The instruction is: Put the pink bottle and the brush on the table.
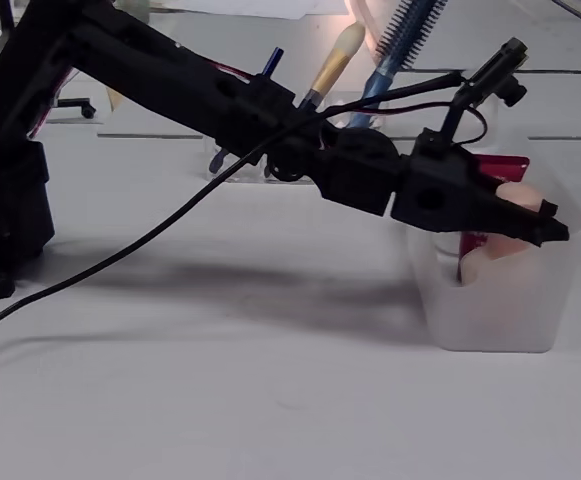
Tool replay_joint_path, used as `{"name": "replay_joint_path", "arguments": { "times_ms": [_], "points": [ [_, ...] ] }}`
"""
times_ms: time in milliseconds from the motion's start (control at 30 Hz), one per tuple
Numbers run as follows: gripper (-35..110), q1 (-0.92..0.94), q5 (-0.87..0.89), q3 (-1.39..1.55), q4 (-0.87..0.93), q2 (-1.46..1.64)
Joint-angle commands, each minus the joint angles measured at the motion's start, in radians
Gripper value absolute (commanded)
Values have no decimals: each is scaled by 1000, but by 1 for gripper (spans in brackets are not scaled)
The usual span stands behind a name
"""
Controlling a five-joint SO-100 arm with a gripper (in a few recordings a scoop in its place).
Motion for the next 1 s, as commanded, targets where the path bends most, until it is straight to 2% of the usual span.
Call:
{"name": "replay_joint_path", "arguments": {
  "times_ms": [0, 167, 833, 967],
  "points": [
    [23, -9, -9, -25, -43, 9],
    [21, -9, -12, -8, -98, 0],
    [13, -8, -12, 14, -132, -2],
    [3, -8, -18, 28, -141, -2]
  ]
}}
